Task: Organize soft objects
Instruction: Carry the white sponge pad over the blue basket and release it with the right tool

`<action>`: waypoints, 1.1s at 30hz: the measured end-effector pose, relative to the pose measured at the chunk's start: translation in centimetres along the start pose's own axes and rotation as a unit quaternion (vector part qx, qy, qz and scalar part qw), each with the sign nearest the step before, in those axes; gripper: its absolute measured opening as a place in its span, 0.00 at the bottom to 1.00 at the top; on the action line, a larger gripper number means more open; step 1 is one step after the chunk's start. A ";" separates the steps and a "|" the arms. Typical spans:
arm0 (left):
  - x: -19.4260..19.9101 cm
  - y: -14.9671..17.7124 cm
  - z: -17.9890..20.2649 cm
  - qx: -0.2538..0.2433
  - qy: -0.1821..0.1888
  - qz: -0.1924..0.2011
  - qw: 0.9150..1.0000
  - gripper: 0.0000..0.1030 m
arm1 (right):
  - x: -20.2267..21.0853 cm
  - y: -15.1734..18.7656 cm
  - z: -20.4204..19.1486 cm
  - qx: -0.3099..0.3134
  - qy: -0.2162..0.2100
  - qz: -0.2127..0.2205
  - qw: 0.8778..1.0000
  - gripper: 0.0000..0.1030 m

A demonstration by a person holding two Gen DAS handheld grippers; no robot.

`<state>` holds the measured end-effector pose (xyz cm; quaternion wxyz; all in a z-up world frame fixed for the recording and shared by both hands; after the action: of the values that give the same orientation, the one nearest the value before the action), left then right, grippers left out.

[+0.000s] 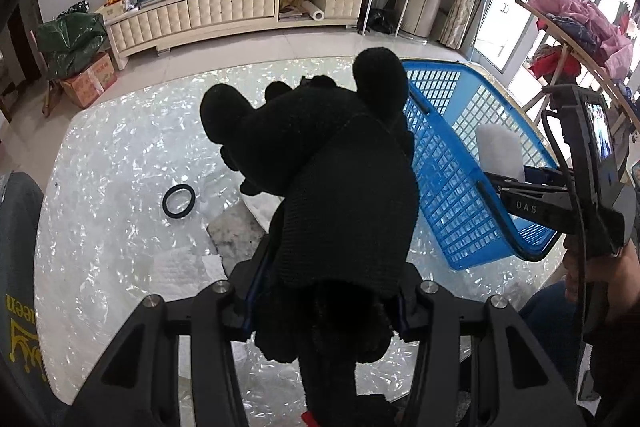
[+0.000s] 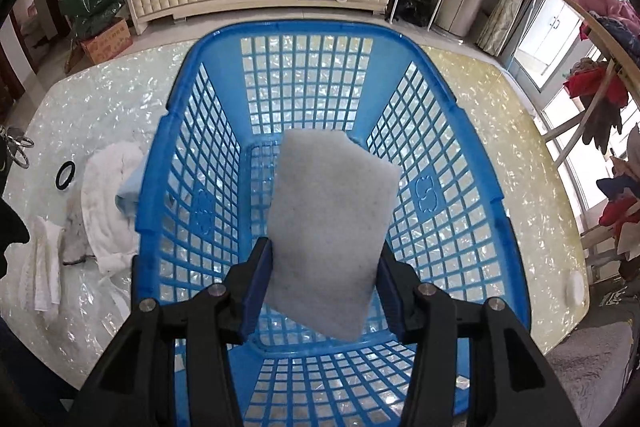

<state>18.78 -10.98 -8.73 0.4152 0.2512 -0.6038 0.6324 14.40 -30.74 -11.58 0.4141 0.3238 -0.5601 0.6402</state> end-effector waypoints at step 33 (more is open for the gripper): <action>1.9 0.9 -0.8 0.007 0.000 0.010 1.000 0.45 | 3.6 -0.6 3.2 -0.030 -0.026 0.018 0.999 1.00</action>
<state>17.14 -9.68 -7.82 0.4068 0.2484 -0.6019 0.6407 13.22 -33.29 -7.63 0.3973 0.3173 -0.5953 0.6222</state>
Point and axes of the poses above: each gripper's, at about its wrist camera, not at the fingertips, and x roughly against the way its jaws point, z to its right, y to its underside, the point moved 3 cm from there along -x, roughly the way its jaws point, and after that the axes turned 2 degrees about x, right-handed, at the moved point
